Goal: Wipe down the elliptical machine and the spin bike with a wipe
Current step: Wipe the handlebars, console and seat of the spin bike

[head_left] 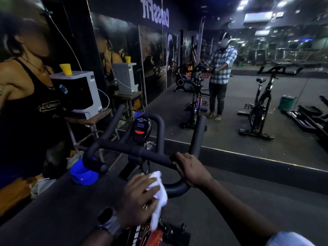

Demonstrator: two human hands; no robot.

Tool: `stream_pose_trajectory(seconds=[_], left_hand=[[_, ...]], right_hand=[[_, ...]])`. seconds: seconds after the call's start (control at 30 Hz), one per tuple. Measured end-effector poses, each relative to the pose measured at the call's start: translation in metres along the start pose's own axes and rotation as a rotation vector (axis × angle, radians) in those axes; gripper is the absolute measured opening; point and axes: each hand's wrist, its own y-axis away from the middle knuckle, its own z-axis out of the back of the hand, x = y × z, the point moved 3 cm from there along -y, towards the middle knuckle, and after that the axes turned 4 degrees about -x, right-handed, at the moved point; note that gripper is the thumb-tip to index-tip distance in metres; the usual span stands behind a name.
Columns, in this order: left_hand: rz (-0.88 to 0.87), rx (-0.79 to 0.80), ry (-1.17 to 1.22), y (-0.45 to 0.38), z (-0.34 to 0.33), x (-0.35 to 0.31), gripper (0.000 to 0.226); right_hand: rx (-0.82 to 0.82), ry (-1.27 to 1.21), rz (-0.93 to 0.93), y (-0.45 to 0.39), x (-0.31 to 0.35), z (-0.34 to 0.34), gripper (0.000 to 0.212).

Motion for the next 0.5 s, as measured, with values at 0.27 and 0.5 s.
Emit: stream_pose_trajectory(seconds=[0.27, 0.5], left_hand=[[0.09, 0.147, -0.127, -0.018, -0.049, -0.041, 0.019], [0.169, 0.165, -0.229, 0.008, 0.014, 0.022, 0.035]], right_hand=[[-0.014, 0.0, 0.015, 0.001, -0.004, -0.004, 0.019], [-0.053, 0.0, 0.035, 0.002, 0.0, -0.001, 0.009]])
